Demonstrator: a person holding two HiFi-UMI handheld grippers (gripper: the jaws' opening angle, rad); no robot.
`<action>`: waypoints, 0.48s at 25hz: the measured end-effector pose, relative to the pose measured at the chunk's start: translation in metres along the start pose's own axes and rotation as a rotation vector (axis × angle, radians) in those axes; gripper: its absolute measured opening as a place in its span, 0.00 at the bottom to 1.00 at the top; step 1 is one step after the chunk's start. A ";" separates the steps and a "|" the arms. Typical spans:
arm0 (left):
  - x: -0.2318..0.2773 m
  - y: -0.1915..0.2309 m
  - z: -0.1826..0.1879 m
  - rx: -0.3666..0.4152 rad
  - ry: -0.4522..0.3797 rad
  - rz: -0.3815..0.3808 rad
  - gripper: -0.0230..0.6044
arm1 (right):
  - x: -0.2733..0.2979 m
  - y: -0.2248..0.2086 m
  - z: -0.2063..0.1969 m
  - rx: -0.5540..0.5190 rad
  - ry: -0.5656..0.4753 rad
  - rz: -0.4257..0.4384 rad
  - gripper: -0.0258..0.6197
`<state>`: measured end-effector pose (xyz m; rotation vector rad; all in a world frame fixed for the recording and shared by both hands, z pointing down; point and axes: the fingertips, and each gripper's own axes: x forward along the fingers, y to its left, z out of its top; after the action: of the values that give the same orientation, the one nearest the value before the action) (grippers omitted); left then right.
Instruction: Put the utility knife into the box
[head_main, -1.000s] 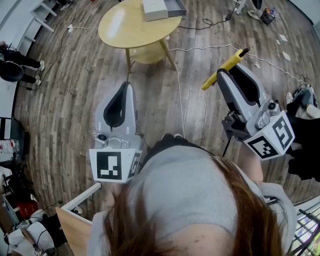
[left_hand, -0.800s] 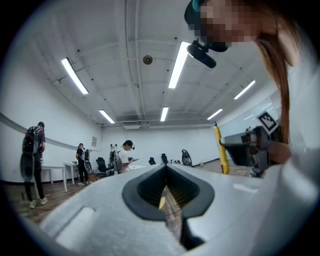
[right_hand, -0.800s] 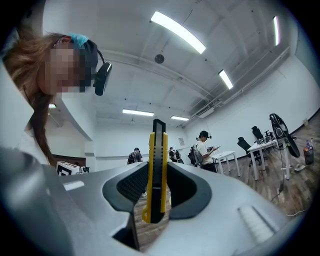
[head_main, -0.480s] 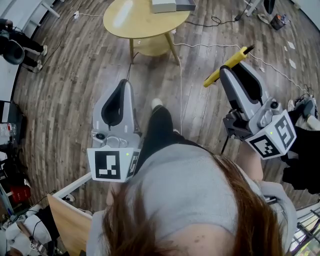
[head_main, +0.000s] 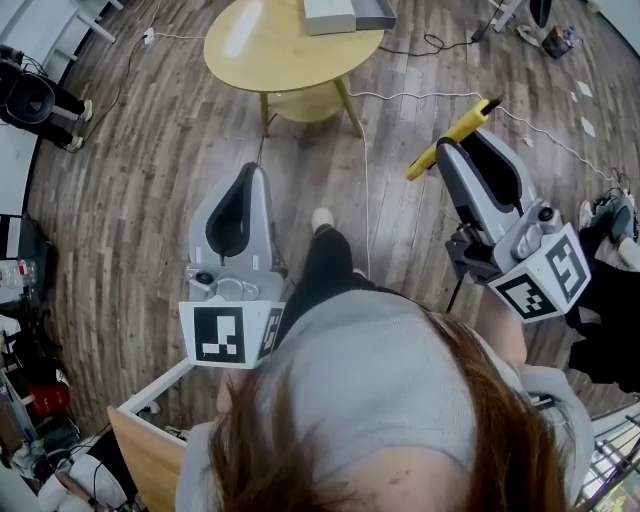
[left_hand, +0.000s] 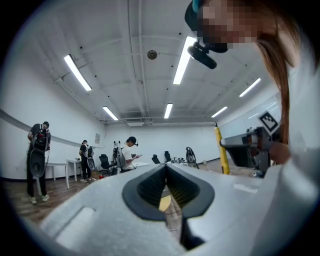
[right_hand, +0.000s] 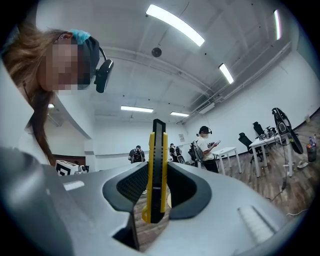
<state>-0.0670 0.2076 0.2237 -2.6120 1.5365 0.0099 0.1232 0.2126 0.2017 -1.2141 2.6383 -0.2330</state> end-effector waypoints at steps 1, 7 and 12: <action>0.007 0.006 -0.003 -0.003 0.003 -0.003 0.03 | 0.007 -0.005 -0.002 0.006 0.004 -0.008 0.23; 0.057 0.048 -0.016 -0.016 0.005 -0.039 0.03 | 0.065 -0.031 -0.008 0.006 0.021 -0.026 0.23; 0.107 0.096 -0.009 0.000 -0.006 -0.069 0.03 | 0.124 -0.056 0.001 0.016 0.011 -0.059 0.23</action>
<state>-0.0985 0.0671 0.2172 -2.6612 1.4435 0.0125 0.0858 0.0814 0.1967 -1.2906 2.6070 -0.2709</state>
